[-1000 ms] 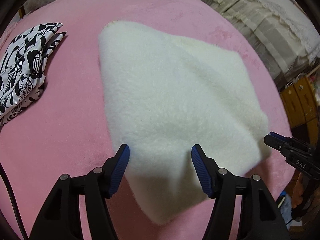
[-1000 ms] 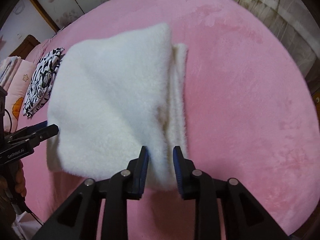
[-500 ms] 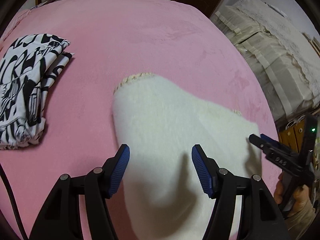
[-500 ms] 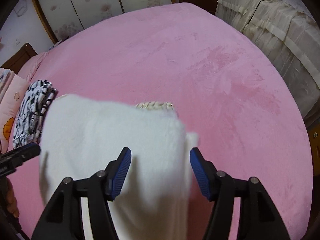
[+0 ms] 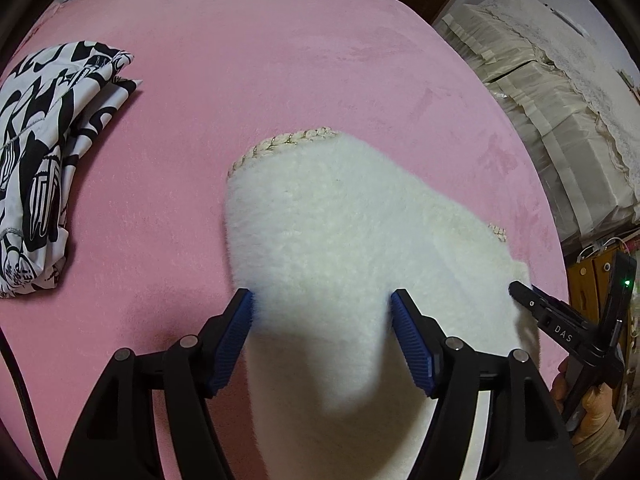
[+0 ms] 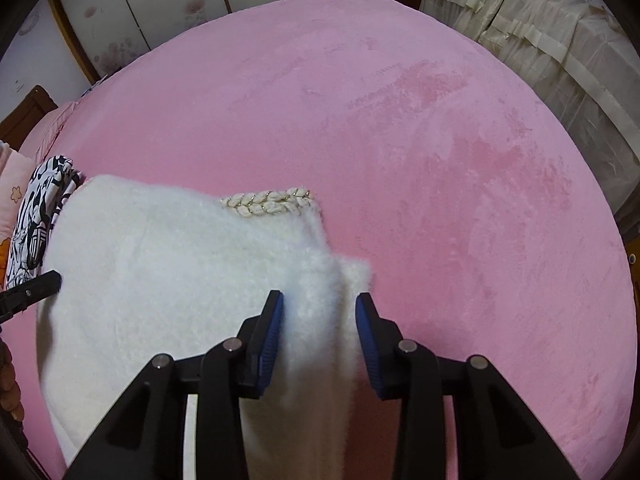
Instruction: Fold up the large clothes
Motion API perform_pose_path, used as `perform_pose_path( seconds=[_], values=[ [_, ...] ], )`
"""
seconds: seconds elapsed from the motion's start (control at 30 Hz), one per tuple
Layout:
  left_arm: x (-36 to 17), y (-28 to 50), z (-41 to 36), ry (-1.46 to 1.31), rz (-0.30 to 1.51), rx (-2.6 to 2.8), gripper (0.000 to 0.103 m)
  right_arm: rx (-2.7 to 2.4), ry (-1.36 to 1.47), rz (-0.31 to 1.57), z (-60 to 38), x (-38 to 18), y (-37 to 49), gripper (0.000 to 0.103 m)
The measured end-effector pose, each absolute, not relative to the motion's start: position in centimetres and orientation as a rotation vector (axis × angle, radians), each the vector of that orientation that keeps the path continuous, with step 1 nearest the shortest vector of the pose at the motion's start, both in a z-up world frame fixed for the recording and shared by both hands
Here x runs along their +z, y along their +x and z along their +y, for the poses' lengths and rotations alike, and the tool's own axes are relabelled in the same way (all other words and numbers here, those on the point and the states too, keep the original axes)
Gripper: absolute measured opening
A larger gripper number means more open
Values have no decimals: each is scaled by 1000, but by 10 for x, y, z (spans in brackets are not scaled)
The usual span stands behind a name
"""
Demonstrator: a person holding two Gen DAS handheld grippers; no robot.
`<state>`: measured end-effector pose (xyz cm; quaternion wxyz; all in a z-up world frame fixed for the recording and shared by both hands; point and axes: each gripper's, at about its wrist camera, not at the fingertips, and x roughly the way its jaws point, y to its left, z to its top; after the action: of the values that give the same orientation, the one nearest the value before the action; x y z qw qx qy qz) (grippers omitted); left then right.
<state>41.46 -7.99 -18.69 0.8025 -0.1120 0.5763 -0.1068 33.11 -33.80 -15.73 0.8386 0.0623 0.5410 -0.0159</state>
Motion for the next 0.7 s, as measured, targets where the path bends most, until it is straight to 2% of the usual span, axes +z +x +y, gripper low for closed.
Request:
perform_pose_path(
  seconds=[0.1, 0.37, 0.43, 0.7],
  values=[
    [-184, 413, -79, -242, 1242, -223, 68, -39, 148, 1146, -340, -150, 329, 45],
    [-169, 394, -88, -185, 1294, -183, 69, -45, 205, 1128, -343, -123, 302, 46],
    [-167, 385, -88, -173, 1321, -166, 69, -45, 225, 1121, -344, -115, 292, 51],
    [-147, 344, -79, -247, 1310, -183, 69, -13, 206, 1128, -334, -97, 249, 52]
  ],
)
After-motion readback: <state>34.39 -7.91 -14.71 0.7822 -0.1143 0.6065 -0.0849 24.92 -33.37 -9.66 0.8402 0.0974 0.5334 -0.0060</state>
